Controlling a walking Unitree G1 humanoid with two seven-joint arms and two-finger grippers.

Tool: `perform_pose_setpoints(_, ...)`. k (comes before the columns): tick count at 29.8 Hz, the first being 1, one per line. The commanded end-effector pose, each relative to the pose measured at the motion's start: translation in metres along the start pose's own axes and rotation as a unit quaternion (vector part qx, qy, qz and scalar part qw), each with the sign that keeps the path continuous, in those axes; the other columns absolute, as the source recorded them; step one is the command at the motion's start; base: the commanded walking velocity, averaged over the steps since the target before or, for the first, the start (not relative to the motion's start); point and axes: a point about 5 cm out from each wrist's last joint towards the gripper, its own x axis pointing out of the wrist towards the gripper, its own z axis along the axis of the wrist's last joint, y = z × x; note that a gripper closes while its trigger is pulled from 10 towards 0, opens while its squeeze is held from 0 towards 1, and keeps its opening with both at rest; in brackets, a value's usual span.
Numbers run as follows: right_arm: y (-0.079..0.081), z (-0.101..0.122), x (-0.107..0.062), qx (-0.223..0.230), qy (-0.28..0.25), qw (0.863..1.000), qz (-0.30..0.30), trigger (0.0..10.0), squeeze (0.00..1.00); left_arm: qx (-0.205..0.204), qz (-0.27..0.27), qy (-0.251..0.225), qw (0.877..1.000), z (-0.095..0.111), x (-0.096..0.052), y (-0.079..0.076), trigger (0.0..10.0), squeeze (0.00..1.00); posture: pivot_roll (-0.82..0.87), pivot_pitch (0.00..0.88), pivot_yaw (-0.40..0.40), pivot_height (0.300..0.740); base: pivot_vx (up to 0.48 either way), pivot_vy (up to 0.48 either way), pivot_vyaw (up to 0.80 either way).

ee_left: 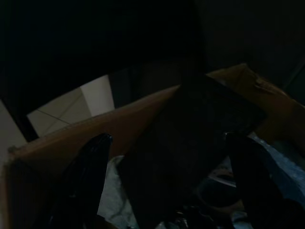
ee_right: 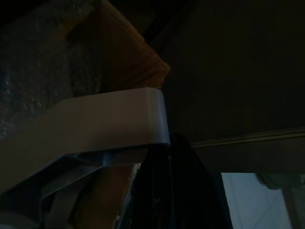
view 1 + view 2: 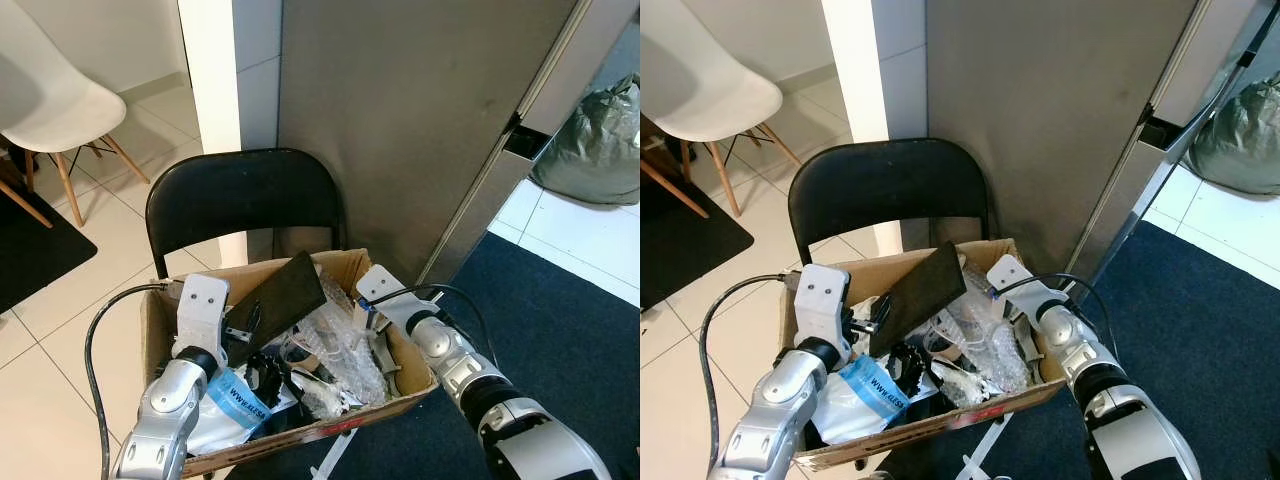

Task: Picking trash to rubbish bin

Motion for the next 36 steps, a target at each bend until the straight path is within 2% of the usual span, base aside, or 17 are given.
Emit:
perform_pose_setpoints(1,0.001,-0.009,-0.003,-0.042,0.013,0.999,0.009,10.0,0.00,0.000,-0.031,0.018,0.999,-0.006,-0.005,-0.007,10.0,0.00,0.06,0.168,-0.061,0.740,0.000,0.000,0.00)
perform_pose_setpoints(6,0.003,-0.019,-0.007,-0.091,0.021,0.995,0.021,10.0,0.00,0.004,-0.044,0.020,0.999,-0.006,-0.006,-0.010,10.0,0.00,0.06,0.167,-0.062,0.740,0.000,0.000,0.00)
perform_pose_setpoints(13,0.003,-0.025,-0.010,-0.095,0.026,0.995,0.029,10.0,0.00,0.005,-0.044,0.017,0.999,-0.005,-0.005,-0.010,10.0,0.00,0.06,0.166,-0.061,0.740,0.000,0.000,0.00)
perform_pose_setpoints(14,0.000,-0.026,-0.010,-0.104,0.027,0.994,0.021,10.0,0.69,0.005,-0.044,0.016,0.999,-0.005,-0.005,-0.010,10.0,0.00,0.06,0.166,-0.061,0.740,0.000,0.000,0.00)
perform_pose_setpoints(15,0.000,-0.026,-0.010,-0.104,0.027,0.994,0.021,10.0,0.69,0.005,-0.044,0.016,0.999,-0.005,-0.005,-0.010,10.0,0.00,0.06,0.166,-0.061,0.740,0.000,0.000,0.00)
perform_pose_setpoints(16,-0.003,-0.026,-0.010,-0.121,0.025,0.992,0.009,10.0,1.00,0.006,-0.044,0.015,0.999,-0.004,-0.004,-0.010,10.0,0.00,0.06,0.158,-0.060,0.740,0.000,0.000,0.00)
perform_pose_setpoints(19,-0.004,-0.026,-0.010,-0.125,0.024,0.992,0.006,10.0,1.00,0.005,-0.044,0.014,0.999,-0.004,-0.003,-0.009,10.0,0.00,0.06,0.158,-0.060,0.740,0.000,0.000,0.00)
perform_pose_setpoints(20,-0.005,-0.026,-0.010,-0.110,0.026,0.994,0.004,10.0,1.00,0.005,-0.044,0.015,0.999,-0.004,-0.003,-0.009,10.0,0.00,0.06,0.156,-0.060,0.740,0.000,0.000,0.00)
perform_pose_setpoints(21,-0.004,-0.027,-0.010,-0.084,0.029,0.996,0.010,10.0,0.00,0.005,-0.045,0.015,0.999,-0.004,-0.003,-0.009,10.0,0.00,0.06,0.153,-0.060,0.740,0.000,0.000,0.00)
perform_pose_setpoints(22,-0.003,-0.027,-0.010,-0.062,0.031,0.998,0.013,10.0,0.00,0.005,-0.045,0.015,0.999,-0.004,-0.004,-0.009,10.0,0.00,0.06,0.150,-0.058,0.740,0.000,0.000,0.00)
perform_pose_setpoints(23,-0.003,-0.027,-0.010,-0.062,0.031,0.998,0.013,10.0,0.00,0.005,-0.045,0.015,0.999,-0.004,-0.004,-0.009,10.0,0.00,0.06,0.150,-0.058,0.740,0.000,0.000,0.00)
perform_pose_setpoints(25,-0.003,-0.029,-0.010,0.053,0.041,0.998,0.010,10.0,0.00,0.005,-0.044,0.016,0.999,-0.004,-0.004,-0.008,10.0,0.00,0.07,0.145,-0.058,0.740,0.000,0.000,0.00)
perform_pose_setpoints(26,-0.003,-0.029,-0.010,0.053,0.041,0.998,0.010,10.0,0.00,0.005,-0.044,0.016,0.999,-0.004,-0.004,-0.008,10.0,0.00,0.07,0.145,-0.058,0.740,0.000,0.000,0.00)
perform_pose_setpoints(27,-0.003,-0.029,-0.010,0.103,0.042,0.994,0.005,10.0,0.00,0.004,-0.045,0.015,0.999,-0.004,-0.004,-0.008,10.0,0.00,0.07,0.141,-0.055,0.740,0.000,0.000,0.00)
perform_pose_setpoints(28,-0.003,-0.029,-0.010,0.103,0.042,0.994,0.005,10.0,0.00,0.004,-0.045,0.015,0.999,-0.004,-0.004,-0.008,10.0,0.00,0.07,0.141,-0.055,0.740,0.000,0.000,0.00)
perform_pose_setpoints(29,-0.003,-0.030,-0.010,0.132,0.042,0.990,0.005,10.0,0.00,0.003,-0.046,0.015,0.999,-0.004,-0.004,-0.008,10.0,0.00,0.07,0.139,-0.052,0.740,0.000,0.000,0.00)
perform_pose_setpoints(36,0.011,-0.031,-0.014,0.075,0.028,0.995,0.066,10.0,0.00,0.005,-0.054,0.014,0.998,-0.003,-0.002,-0.010,10.0,0.00,0.07,0.124,-0.048,0.740,0.000,0.000,0.00)
